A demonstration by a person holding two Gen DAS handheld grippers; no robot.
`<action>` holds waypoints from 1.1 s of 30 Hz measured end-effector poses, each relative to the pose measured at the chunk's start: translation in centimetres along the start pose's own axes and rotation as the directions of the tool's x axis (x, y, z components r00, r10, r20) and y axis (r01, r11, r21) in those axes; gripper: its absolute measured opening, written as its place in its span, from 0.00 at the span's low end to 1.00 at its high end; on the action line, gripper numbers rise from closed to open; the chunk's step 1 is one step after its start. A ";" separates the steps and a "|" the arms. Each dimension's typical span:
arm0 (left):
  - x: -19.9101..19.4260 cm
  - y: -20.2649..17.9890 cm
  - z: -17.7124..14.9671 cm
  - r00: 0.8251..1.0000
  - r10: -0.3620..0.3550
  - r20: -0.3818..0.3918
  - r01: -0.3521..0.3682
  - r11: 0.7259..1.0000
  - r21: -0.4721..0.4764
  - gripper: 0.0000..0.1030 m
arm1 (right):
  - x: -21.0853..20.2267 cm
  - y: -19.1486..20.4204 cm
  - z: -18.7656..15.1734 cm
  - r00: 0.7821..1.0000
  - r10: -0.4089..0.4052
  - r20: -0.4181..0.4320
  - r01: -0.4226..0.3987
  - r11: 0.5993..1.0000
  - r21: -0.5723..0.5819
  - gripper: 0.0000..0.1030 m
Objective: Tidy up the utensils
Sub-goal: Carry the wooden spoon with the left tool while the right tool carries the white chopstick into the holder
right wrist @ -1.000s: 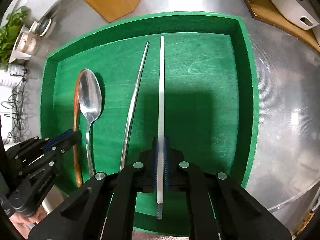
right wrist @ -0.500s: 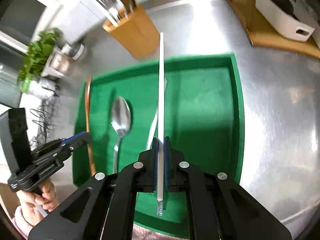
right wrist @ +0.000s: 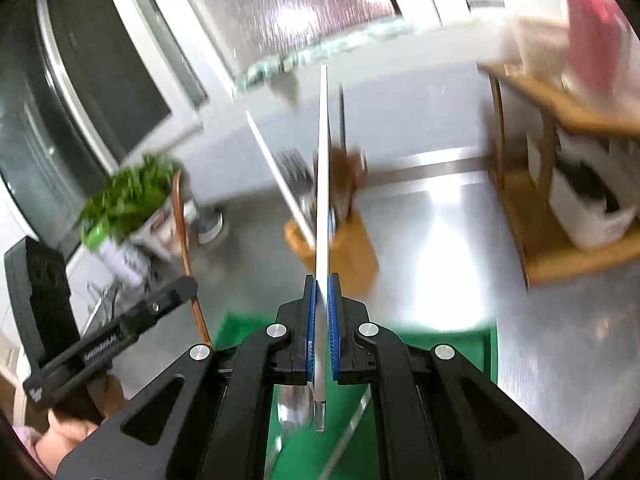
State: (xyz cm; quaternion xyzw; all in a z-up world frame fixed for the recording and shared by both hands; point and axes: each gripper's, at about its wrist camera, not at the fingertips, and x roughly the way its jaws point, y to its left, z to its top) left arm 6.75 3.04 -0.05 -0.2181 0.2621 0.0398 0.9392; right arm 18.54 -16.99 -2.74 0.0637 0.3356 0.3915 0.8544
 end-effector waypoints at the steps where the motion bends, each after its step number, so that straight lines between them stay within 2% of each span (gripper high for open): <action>1: 0.6 -0.3 1.0 1.000 0.004 0.025 -0.004 1.000 0.007 0.05 | 0.2 0.0 0.6 1.000 -0.002 0.017 0.002 1.000 -0.006 0.06; 7: 3.6 -1.1 5.1 0.994 0.009 0.111 -0.011 1.000 0.023 0.05 | 3.4 0.9 5.3 0.994 -0.002 0.112 0.008 0.998 -0.054 0.06; 13: 7.5 -0.8 7.5 0.993 0.014 0.119 -0.018 0.999 0.029 0.05 | 6.1 1.1 7.3 0.990 -0.003 0.140 0.012 0.998 -0.069 0.06; 23: 11.3 0.8 6.4 0.993 0.016 0.117 -0.017 1.000 0.010 0.05 | 8.6 1.4 7.5 0.985 -0.027 0.168 0.046 0.993 -0.107 0.06; 28: 12.3 0.5 4.9 0.992 0.043 0.123 -0.049 0.998 0.049 0.05 | 9.2 1.4 6.6 0.988 -0.019 0.153 0.040 0.990 -0.134 0.06; 33: 12.3 0.7 3.4 0.995 0.029 0.098 -0.037 0.996 0.082 0.05 | 8.8 1.7 6.2 0.991 0.005 0.132 0.023 0.978 -0.205 0.06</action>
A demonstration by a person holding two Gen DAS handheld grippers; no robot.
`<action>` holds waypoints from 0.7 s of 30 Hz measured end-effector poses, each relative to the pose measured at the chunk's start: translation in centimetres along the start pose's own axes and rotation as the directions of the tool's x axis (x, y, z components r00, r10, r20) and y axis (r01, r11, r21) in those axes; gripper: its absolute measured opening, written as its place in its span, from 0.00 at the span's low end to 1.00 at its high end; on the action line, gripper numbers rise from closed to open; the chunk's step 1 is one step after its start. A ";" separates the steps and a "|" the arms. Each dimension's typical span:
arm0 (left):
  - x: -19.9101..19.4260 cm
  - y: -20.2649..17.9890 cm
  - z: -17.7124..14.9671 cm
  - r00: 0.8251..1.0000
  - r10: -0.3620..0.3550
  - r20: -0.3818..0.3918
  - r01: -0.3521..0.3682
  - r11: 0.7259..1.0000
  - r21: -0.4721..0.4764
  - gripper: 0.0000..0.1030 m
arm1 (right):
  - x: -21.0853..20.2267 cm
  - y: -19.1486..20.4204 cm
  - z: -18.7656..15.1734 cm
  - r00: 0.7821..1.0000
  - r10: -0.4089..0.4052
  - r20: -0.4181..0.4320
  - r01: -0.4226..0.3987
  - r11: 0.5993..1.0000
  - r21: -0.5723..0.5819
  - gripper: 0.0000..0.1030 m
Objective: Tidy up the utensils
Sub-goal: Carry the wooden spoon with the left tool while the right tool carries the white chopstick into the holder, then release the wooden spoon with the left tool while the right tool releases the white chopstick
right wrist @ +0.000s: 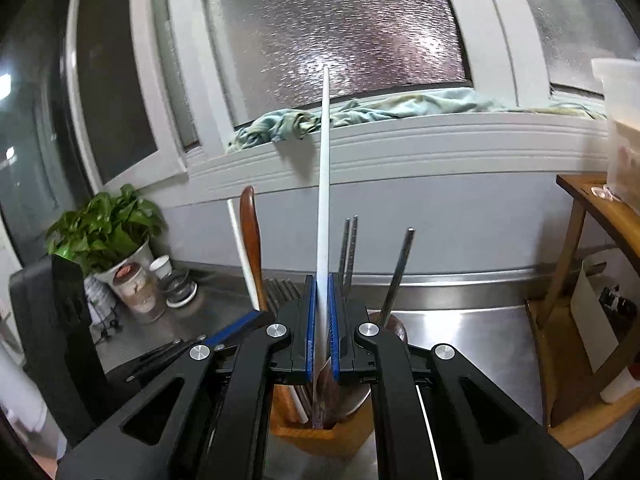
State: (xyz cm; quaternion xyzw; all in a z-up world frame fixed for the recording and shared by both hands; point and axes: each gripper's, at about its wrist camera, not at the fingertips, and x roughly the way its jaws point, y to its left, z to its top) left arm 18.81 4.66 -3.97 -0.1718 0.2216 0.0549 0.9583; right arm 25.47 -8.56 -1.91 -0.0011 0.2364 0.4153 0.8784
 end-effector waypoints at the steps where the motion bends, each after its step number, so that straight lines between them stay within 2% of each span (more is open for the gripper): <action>1: -0.1 0.1 -0.2 1.000 -0.008 -0.007 0.008 1.000 0.006 0.05 | -0.1 0.1 -0.1 1.000 0.004 -0.003 -0.004 1.000 -0.020 0.06; 8: -0.8 0.9 -0.8 0.995 -0.070 -0.070 0.072 0.997 0.032 0.05 | -0.8 0.9 -0.3 0.998 0.014 -0.054 -0.022 0.989 -0.147 0.09; 10: -1.0 1.1 -0.8 0.993 -0.075 -0.087 0.078 0.996 0.032 0.12 | -0.8 1.1 -0.2 0.998 0.006 -0.067 -0.017 0.986 -0.163 0.10; 14: -1.8 1.2 -0.5 0.994 -0.067 -0.083 0.069 0.997 0.017 0.35 | -0.9 1.1 -0.1 0.996 -0.001 -0.084 -0.012 0.988 -0.154 0.10; 21: -3.5 1.5 -0.2 0.996 -0.039 -0.083 0.039 0.999 -0.002 0.37 | -1.0 1.5 0.0 0.993 -0.036 -0.110 0.017 0.985 -0.169 0.09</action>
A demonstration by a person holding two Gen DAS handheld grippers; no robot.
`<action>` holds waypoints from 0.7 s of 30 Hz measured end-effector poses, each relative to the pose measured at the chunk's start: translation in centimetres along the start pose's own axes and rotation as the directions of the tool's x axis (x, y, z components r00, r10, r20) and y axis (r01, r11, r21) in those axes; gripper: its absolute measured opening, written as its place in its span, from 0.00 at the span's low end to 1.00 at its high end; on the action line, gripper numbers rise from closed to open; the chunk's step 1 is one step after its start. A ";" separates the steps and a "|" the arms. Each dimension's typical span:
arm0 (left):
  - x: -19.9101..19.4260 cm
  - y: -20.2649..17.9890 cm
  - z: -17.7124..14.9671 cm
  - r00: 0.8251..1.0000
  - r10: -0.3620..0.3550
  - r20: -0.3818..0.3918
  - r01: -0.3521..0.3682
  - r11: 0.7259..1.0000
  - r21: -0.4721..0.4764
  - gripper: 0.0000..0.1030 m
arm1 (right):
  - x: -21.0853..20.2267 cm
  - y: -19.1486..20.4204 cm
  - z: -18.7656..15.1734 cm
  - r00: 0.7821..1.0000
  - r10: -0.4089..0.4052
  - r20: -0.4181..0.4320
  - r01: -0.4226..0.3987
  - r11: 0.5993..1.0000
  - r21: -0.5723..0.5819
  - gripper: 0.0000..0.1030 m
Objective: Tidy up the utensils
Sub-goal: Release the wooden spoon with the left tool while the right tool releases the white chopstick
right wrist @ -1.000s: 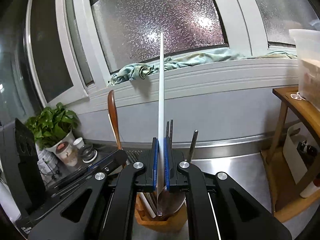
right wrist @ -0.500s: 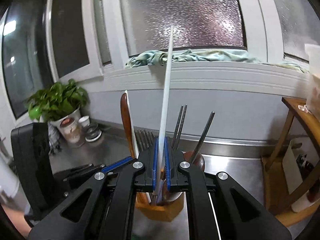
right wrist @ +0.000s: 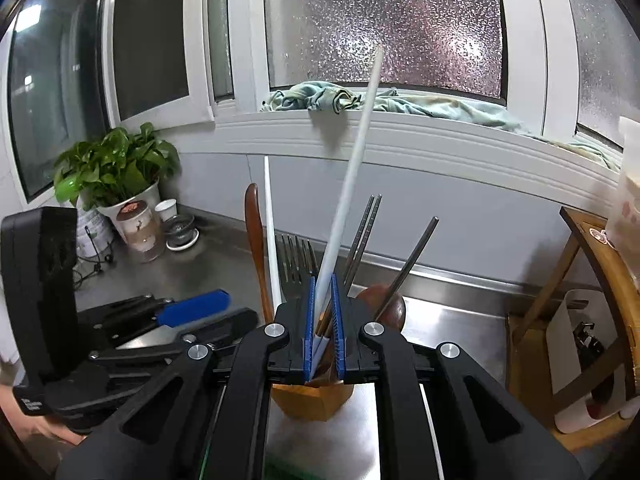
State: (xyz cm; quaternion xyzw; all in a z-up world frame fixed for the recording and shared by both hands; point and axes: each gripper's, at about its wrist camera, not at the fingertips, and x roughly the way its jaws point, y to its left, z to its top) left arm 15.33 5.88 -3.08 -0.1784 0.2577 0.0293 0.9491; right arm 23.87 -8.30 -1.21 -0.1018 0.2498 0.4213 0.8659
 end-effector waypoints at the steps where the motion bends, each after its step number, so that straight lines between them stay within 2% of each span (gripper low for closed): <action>1: -0.3 0.2 0.0 1.000 0.004 0.001 -0.004 1.000 -0.010 0.38 | 0.0 0.1 0.0 1.000 -0.001 -0.002 0.001 1.000 -0.004 0.10; 3: -1.1 0.5 -0.1 1.000 0.015 0.007 -0.015 0.999 -0.028 0.42 | 0.2 0.4 0.1 1.000 -0.001 -0.012 0.000 1.000 -0.027 0.06; 8: -3.1 0.5 -0.3 0.999 0.031 0.020 -0.030 0.999 -0.015 0.44 | 0.2 0.9 0.1 0.999 -0.016 -0.045 0.014 0.999 -0.043 0.08; 17: -5.9 1.2 -1.3 0.998 0.057 0.012 -0.057 0.997 -0.054 0.54 | -5.1 -1.8 -1.0 1.000 -0.007 -0.005 0.007 0.995 0.101 0.10; 21: -7.3 1.1 -2.5 0.998 0.050 -0.023 -0.051 0.997 -0.064 0.57 | -7.2 -3.1 -3.1 0.997 0.033 -0.065 -0.019 0.980 0.196 0.12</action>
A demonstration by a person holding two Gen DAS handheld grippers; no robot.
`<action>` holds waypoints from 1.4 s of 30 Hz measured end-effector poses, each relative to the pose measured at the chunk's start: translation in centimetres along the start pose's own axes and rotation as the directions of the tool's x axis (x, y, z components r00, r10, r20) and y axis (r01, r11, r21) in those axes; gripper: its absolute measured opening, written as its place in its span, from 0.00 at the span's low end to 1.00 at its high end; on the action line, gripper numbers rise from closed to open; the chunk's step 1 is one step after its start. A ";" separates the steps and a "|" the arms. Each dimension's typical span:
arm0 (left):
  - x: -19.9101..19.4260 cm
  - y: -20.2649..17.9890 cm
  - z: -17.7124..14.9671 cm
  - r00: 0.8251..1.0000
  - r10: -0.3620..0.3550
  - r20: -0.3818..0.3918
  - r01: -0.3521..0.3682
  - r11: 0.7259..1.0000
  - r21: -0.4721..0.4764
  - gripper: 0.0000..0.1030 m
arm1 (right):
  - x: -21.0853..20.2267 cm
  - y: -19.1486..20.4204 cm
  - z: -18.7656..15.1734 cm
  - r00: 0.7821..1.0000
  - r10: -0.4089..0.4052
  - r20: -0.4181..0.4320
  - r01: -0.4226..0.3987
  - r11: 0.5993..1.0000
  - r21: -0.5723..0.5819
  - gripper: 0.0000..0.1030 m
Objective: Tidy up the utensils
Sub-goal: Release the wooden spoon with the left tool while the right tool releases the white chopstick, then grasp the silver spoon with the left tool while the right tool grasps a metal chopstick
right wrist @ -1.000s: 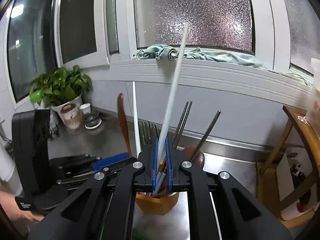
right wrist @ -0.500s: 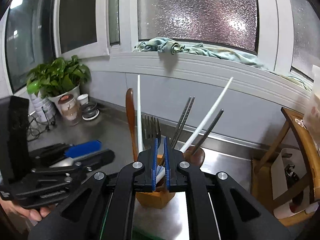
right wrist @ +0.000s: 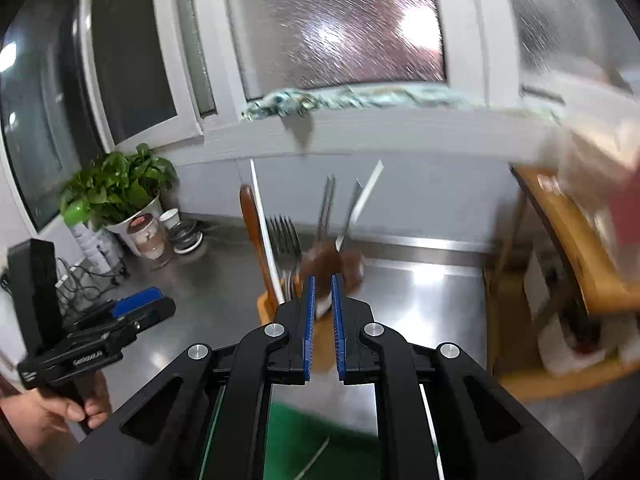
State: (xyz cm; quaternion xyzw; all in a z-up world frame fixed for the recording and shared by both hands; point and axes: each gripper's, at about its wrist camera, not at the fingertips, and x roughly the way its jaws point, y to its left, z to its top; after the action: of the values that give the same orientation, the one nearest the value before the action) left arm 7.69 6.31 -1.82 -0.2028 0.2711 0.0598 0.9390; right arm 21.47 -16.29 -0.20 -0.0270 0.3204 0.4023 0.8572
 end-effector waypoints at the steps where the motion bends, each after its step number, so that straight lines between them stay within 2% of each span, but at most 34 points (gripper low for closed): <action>1: -0.2 0.0 -0.4 1.000 0.001 -0.019 -0.001 1.000 -0.005 0.57 | -0.3 -0.3 -0.7 1.000 0.002 -0.025 -0.001 1.000 0.023 0.21; 2: -0.4 0.0 -0.6 0.999 0.000 -0.040 0.000 1.000 -0.010 0.58 | -0.6 -0.7 -1.4 0.999 0.006 -0.053 -0.004 0.999 0.045 0.27; 3: -0.6 0.0 -1.2 0.997 -0.005 -0.080 0.003 1.000 -0.021 0.60 | -0.8 -1.0 -2.1 0.997 0.015 -0.080 -0.010 0.998 0.069 0.42; 4: -0.6 0.0 -1.5 0.994 -0.006 -0.105 0.004 1.000 -0.026 0.60 | -1.0 -1.1 -2.8 0.995 0.019 -0.099 -0.010 0.996 0.085 0.48; 5: -0.7 0.1 -2.0 0.990 -0.007 -0.139 0.002 0.999 -0.036 0.61 | -1.1 -1.2 -3.5 0.992 0.024 -0.123 -0.011 0.995 0.101 0.48; 8: -0.5 0.2 -3.5 0.963 -0.031 -0.269 0.012 0.997 -0.071 0.61 | -1.0 -1.3 -6.1 0.971 0.028 -0.237 0.006 0.990 0.142 0.48; 10: -0.4 0.1 -4.7 0.936 -0.041 -0.350 0.015 0.997 -0.076 0.61 | -0.8 -1.1 -7.3 0.955 0.056 -0.292 -0.004 0.985 0.175 0.48; 14: 0.1 -1.2 -7.2 0.867 -0.054 -0.495 0.043 0.999 -0.034 0.64 | 0.3 0.0 -9.8 0.905 0.083 -0.418 0.007 0.978 0.209 0.48; 19: 1.0 -2.1 -9.5 0.803 -0.042 -0.595 0.046 0.999 -0.008 0.64 | 2.1 1.4 -12.7 0.824 0.078 -0.561 0.064 0.971 0.229 0.45; 20: 1.1 -2.2 -9.8 0.797 -0.047 -0.602 0.049 0.999 -0.012 0.63 | 2.4 1.5 -13.1 0.810 0.080 -0.581 0.074 0.969 0.237 0.44; 22: 1.3 -2.6 -10.3 0.785 -0.060 -0.617 0.064 0.998 -0.015 0.59 | 3.1 1.9 -13.9 0.780 0.113 -0.616 0.076 0.959 0.272 0.28; 24: 1.5 -3.0 -10.8 0.773 -0.074 -0.630 0.080 0.997 -0.018 0.45 | 3.7 2.2 -14.6 0.754 0.155 -0.638 0.074 0.945 0.317 0.19; 25: 1.6 -3.1 -10.9 0.770 -0.078 -0.633 0.086 0.996 -0.018 0.40 | 3.9 2.3 -14.9 0.748 0.159 -0.645 0.081 0.942 0.325 0.14; 27: 1.9 -3.4 -11.0 0.764 -0.089 -0.639 0.101 0.995 -0.018 0.24 | 4.2 2.6 -15.2 0.739 0.138 -0.659 0.106 0.943 0.317 0.10; 33: 2.6 -4.3 -11.6 0.744 -0.116 -0.658 0.129 0.991 -0.029 0.21 | 5.2 3.2 -16.0 0.717 0.086 -0.692 0.168 0.942 0.292 0.10; 35: 2.7 -4.4 -11.8 0.736 -0.116 -0.668 0.133 0.991 -0.025 0.21 | 5.5 3.3 -16.3 0.703 0.079 -0.707 0.184 0.940 0.288 0.10; 39: 3.2 -5.1 -12.5 0.720 -0.109 -0.686 0.143 0.990 -0.008 0.21 | 5.4 3.3 -16.6 0.700 0.077 -0.710 0.194 0.937 0.292 0.10; 42: 3.4 -5.7 -12.5 0.722 -0.095 -0.686 0.145 0.989 0.015 0.21 | 5.1 3.0 -16.7 0.692 0.068 -0.719 0.200 0.938 0.282 0.07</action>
State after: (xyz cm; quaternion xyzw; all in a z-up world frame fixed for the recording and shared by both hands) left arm 5.78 -4.05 -11.30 -0.1959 0.5852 -0.0890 0.7818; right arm 12.92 -15.88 -15.70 -0.0462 0.6925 0.2667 0.6687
